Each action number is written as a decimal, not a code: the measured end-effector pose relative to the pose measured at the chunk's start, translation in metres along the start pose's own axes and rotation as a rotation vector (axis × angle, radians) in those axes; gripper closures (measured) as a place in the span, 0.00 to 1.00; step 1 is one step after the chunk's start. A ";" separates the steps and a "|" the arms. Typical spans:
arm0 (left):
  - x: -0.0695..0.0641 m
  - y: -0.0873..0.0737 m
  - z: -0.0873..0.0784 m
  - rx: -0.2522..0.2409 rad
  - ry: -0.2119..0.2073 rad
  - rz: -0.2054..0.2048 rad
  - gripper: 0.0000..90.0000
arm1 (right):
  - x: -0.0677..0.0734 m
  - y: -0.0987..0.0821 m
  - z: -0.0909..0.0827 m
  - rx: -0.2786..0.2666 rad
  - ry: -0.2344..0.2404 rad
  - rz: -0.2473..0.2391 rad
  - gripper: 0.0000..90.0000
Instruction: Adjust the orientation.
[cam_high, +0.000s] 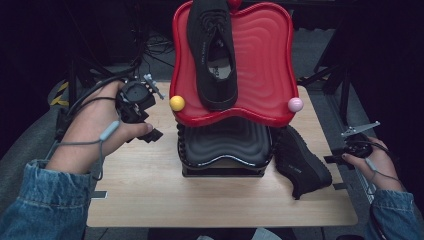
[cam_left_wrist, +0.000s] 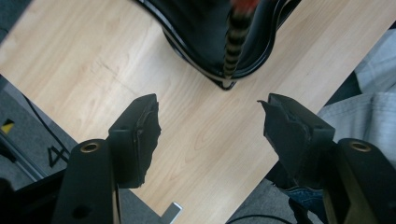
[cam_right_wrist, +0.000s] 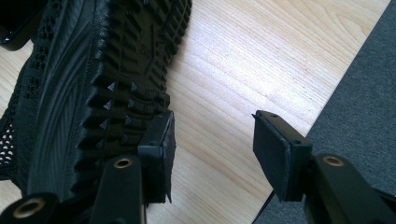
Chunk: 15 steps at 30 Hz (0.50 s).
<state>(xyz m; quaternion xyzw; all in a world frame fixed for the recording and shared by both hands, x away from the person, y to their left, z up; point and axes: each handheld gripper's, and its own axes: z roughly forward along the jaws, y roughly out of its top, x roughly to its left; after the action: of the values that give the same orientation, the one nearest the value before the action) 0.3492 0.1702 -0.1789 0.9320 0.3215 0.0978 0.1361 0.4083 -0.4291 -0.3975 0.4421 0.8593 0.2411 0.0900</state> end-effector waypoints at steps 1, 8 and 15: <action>0.001 -0.004 0.005 -0.011 -0.008 -0.014 0.41 | 0.000 0.000 -0.001 0.000 0.000 0.002 0.55; 0.006 -0.030 0.044 -0.041 -0.058 -0.082 0.42 | -0.003 -0.002 -0.005 -0.008 -0.008 0.011 0.56; 0.011 -0.054 0.084 -0.019 -0.074 -0.141 0.40 | -0.002 -0.002 -0.006 -0.013 -0.003 0.013 0.57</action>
<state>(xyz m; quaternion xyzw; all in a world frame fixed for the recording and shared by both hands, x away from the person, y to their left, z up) 0.3498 0.2020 -0.2745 0.9086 0.3802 0.0565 0.1634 0.4059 -0.4338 -0.3934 0.4473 0.8546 0.2467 0.0929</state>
